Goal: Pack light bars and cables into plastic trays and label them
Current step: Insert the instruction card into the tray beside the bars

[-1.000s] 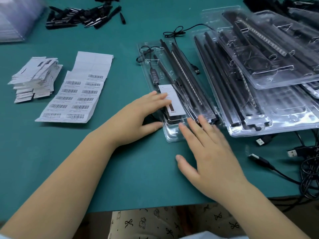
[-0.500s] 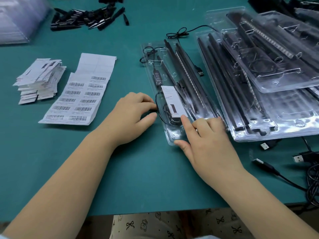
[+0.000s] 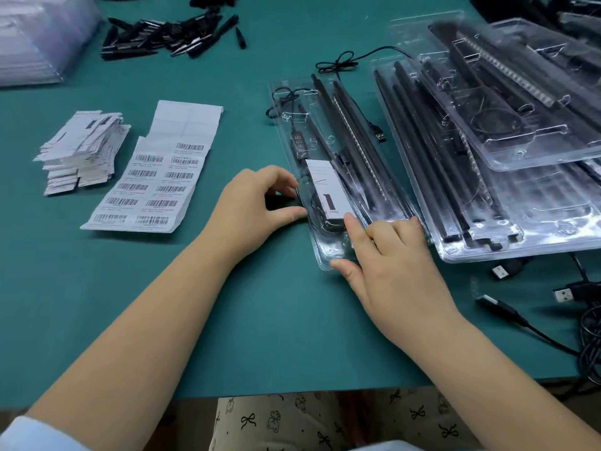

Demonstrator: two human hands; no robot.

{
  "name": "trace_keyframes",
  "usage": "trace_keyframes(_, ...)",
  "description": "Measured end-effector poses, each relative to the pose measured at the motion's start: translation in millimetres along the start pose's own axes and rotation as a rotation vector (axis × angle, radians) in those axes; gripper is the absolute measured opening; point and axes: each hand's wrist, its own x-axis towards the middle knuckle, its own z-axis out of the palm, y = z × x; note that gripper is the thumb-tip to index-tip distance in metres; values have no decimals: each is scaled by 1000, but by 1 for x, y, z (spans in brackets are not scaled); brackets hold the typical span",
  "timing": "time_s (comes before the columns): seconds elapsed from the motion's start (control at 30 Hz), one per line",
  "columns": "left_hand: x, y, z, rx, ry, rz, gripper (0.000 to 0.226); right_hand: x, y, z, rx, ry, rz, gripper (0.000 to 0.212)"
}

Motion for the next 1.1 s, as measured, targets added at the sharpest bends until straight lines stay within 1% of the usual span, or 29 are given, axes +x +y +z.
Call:
trace_keyframes(0.1,2,1,2,169,26,28,30,-1,0,1,-1,6,13,56)
trace_keyframes(0.2,2,1,2,174,4,53,39,-1,0,2,-34,-2,8,57)
trace_keyframes(0.27,3,1,3,166,21,54,41,-1,0,2,-36,-6,7,58)
trace_keyframes(0.3,3,0,4,204,27,39,45,-1,0,2,-34,-6,8,58)
trace_keyframes(0.4,8,-4,5,460,-31,-50,76,0,-1,1,-45,-15,12,59)
trace_keyframes(0.47,13,-4,4,558,-75,-16,87,0,0,1,-37,-22,7,59)
trace_keyframes(0.53,19,-3,2,550,-104,44,82,0,0,2,-22,-24,3,59)
trace_keyframes(0.57,21,-3,1,489,-109,52,74,0,1,2,-21,-24,0,58)
trace_keyframes(0.67,22,-3,1,208,-75,37,48,1,1,2,-21,-18,-6,58)
trace_keyframes(0.77,21,-7,-1,54,-51,28,38,0,1,2,-16,-13,-12,58)
trace_keyframes(0.9,21,-9,0,30,-60,30,33,1,1,2,-14,-10,-14,58)
trace_keyframes(0.97,22,-9,2,12,-46,15,24,0,1,2,-11,-7,-12,58)
trace_keyframes(1.03,24,-7,4,-8,-36,-42,12,0,1,2,-13,-3,-13,58)
trace_keyframes(1.1,26,-4,7,9,-43,-112,20,0,1,2,-12,1,-9,58)
